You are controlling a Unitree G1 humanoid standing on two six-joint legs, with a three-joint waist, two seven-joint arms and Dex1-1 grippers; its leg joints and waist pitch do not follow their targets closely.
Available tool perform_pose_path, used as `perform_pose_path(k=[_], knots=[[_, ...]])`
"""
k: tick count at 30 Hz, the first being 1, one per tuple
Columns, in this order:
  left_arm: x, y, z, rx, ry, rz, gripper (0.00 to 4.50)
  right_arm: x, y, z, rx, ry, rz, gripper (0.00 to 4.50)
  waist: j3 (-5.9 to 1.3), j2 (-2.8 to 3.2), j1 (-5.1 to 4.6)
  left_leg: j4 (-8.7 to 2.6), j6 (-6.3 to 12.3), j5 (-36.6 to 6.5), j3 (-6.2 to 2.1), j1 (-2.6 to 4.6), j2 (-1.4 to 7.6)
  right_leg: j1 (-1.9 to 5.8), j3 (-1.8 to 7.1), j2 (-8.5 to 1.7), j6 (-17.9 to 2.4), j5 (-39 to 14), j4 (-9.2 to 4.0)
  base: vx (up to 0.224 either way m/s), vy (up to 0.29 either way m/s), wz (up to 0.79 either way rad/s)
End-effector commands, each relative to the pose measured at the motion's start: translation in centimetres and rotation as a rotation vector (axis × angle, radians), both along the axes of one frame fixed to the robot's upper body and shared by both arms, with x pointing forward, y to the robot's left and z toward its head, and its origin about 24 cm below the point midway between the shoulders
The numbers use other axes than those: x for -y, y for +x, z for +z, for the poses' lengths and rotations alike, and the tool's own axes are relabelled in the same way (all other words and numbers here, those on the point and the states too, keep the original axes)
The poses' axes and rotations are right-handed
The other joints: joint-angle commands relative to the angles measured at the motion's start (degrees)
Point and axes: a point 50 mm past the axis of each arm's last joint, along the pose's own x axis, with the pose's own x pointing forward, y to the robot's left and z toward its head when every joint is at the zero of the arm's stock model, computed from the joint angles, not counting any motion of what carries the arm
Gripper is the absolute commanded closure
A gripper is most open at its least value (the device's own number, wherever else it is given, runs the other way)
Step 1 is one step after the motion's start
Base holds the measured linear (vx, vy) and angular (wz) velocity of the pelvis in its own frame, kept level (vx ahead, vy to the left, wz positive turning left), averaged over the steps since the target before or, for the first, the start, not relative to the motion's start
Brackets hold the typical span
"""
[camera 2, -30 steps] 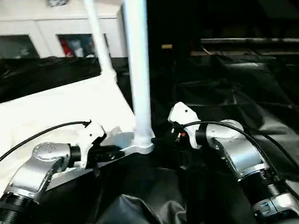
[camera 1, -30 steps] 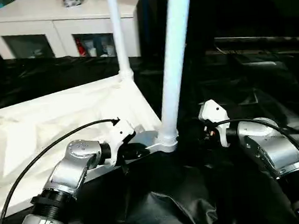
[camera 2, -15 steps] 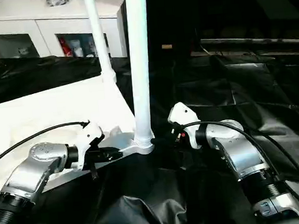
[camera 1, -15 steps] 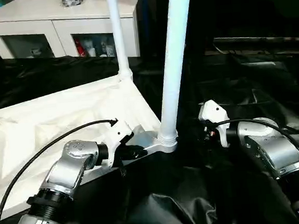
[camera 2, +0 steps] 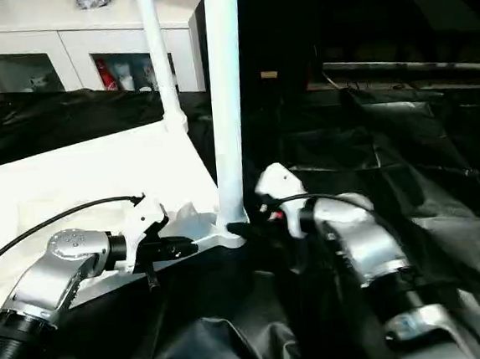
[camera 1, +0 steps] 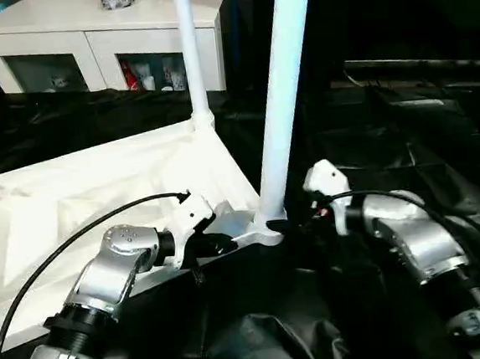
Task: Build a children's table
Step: Rotate leg to tighten
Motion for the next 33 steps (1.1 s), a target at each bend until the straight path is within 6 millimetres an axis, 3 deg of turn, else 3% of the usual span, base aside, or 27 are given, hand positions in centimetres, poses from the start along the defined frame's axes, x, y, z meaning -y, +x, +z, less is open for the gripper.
perform_pose_path(k=[1,14,15,17,29,30,33], knots=[[0.1,-0.8,-1.2,-0.058,0.003,-0.012,4.5,-0.1,0.3,0.3,0.01,-0.017,0.012,0.62,-3.14,-0.7,0.0,-4.0,2.11,-9.88,-0.63,0.25,1.95,2.8,2.52,-4.44,-10.72,-11.64,-4.76,0.0,0.0,0.0],[0.0,-0.8,-1.3,-0.055,0.006,-0.003,4.5,-1.0,0.7,-1.0,-0.019,-0.038,0.036,0.62,-3.08,-0.68,-0.06,-4.05,2.06,-10.41,-0.61,0.29,2.01,2.76,2.57,-4.49,-11.02,-12.07,-4.81,0.0,0.0,0.0],[0.0,-0.8,-1.3,-0.054,0.006,-0.002,4.5,-1.1,0.8,-1.0,-0.019,-0.029,0.031,0.62,-3.08,-1.07,-0.08,-4.07,2.18,-10.28,-0.56,0.27,2.03,2.79,2.56,-4.48,-10.97,-11.95,-4.83,0.0,0.0,0.0],[-0.1,-0.9,-1.3,-0.054,0.006,-0.001,4.5,-1.2,0.9,-0.8,-0.02,-0.001,0.031,0.62,-3.07,-0.83,-0.04,-4.08,2.26,-10.33,-0.6,0.28,2.04,2.71,2.58,-4.54,-11.03,-12.25,-4.79,0.0,0.0,0.0],[-0.3,-0.9,-1.4,-0.058,0.009,0.001,4.5,-1.5,0.8,-0.9,-0.039,0.051,0.046,0.62,-3.05,-0.73,-0.09,-4.19,2.26,-10.64,-0.63,0.31,2.08,2.67,2.57,-4.53,-11.02,-12.5,-4.83,0.0,0.0,0.0],[-0.3,-0.9,-1.4,-0.058,0.009,0.001,4.5,-1.5,0.8,-0.9,-0.039,0.051,0.046,0.9,-3.02,-0.73,-0.1,-4.19,2.25,-10.72,-0.63,0.28,2.08,2.67,2.58,-4.55,-11.02,-12.59,-4.86,0.0,0.0,0.0],[-0.3,-1.0,-1.5,-0.063,0.01,0.002,4.5,-1.6,0.7,-1.2,-0.056,0.061,0.043,1.1,-3.01,-0.74,-0.08,-4.2,2.22,-10.72,-0.62,0.28,2.07,2.65,2.61,-4.59,-11.0,-12.75,-4.89,0.0,0.0,0.0]])
